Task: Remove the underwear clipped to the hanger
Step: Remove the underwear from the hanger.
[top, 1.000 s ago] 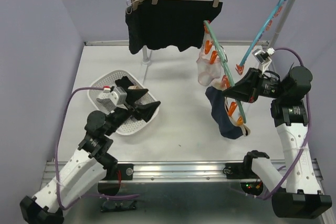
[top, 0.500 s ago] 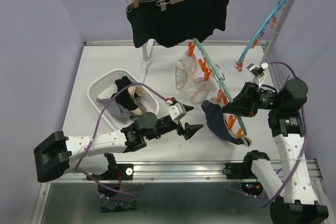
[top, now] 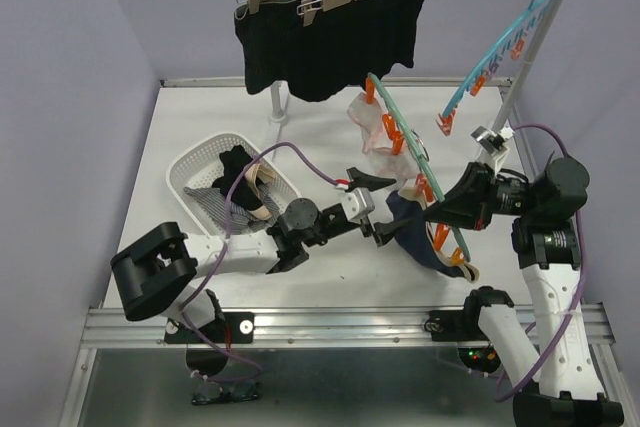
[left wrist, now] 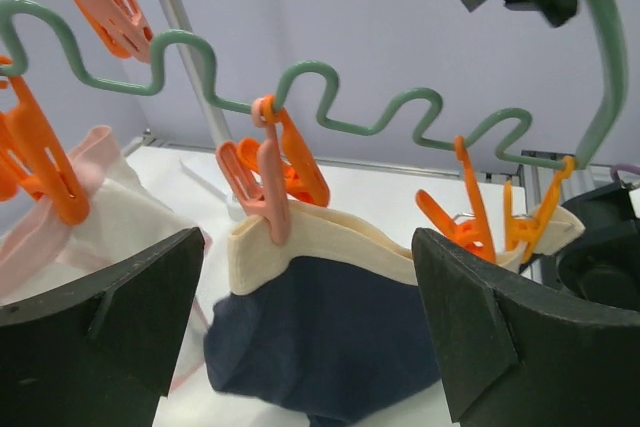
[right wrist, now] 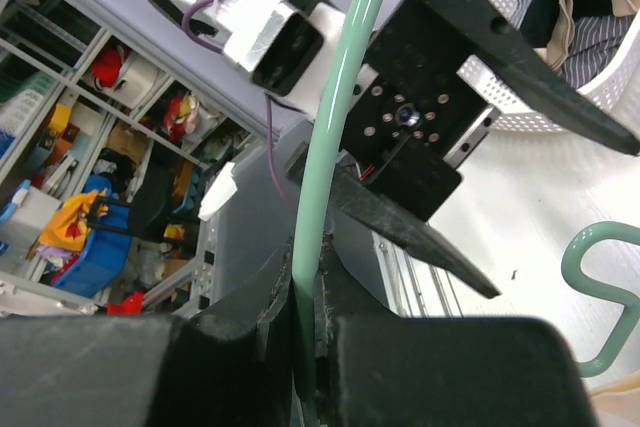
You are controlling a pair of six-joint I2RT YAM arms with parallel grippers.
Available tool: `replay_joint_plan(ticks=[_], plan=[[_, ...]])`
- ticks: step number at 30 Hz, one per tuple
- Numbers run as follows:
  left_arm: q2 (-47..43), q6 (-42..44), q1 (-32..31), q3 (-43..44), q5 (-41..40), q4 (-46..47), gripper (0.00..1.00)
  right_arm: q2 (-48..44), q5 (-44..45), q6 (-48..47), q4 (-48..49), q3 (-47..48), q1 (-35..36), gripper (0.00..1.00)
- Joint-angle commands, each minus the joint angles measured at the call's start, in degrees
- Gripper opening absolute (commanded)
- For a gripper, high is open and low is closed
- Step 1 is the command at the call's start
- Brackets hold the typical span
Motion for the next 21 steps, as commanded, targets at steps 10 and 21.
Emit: replay_joint_plan(ticks=[10,21], plan=[[10.98,-7.0,7.86,8.62,21.29,19.23,0.94,-2.46,-9.01,-2.67,4.7,-0.72,-0.45,0.01],[15.72,-7.09,8.83,16.53,25.15,15.19,0.85,-2.99,-8.92,-2.76,4.61,-1.43,-0.45,0.01]])
